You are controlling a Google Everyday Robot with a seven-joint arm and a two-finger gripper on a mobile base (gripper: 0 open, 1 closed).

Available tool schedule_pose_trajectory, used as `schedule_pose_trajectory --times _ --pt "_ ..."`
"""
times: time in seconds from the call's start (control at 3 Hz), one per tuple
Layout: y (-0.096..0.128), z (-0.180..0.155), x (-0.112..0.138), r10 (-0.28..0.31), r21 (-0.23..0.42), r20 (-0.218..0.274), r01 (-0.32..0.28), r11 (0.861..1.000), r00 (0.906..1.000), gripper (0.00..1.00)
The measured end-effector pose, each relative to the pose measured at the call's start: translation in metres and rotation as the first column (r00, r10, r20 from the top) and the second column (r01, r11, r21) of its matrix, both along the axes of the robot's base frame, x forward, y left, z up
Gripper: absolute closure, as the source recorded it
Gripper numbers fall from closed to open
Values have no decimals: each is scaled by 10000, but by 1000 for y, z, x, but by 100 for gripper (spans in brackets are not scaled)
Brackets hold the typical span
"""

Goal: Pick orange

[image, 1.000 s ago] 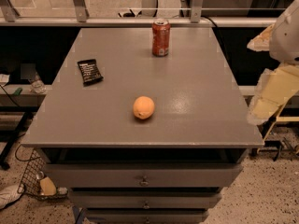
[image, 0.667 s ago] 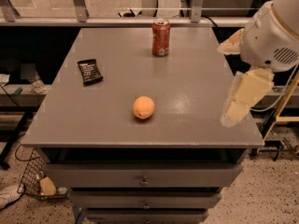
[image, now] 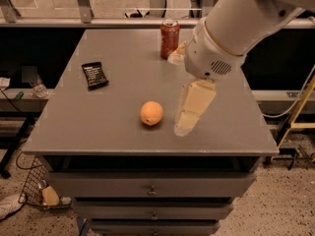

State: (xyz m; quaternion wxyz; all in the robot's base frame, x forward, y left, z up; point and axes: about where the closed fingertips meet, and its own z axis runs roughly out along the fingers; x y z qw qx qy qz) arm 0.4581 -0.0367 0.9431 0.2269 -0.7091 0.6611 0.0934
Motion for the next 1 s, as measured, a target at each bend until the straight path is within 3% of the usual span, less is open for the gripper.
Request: schedule_pose_trajectory --times 0.33,0.67,1.0 --pt "36 -20 26 477 -57 184 -476 9989 9987 0" --pt "59 -52 57 690 -222 38 -689 9974 9976 0" --pt "65 -80 68 889 48 -511 -888 9960 9947 0"
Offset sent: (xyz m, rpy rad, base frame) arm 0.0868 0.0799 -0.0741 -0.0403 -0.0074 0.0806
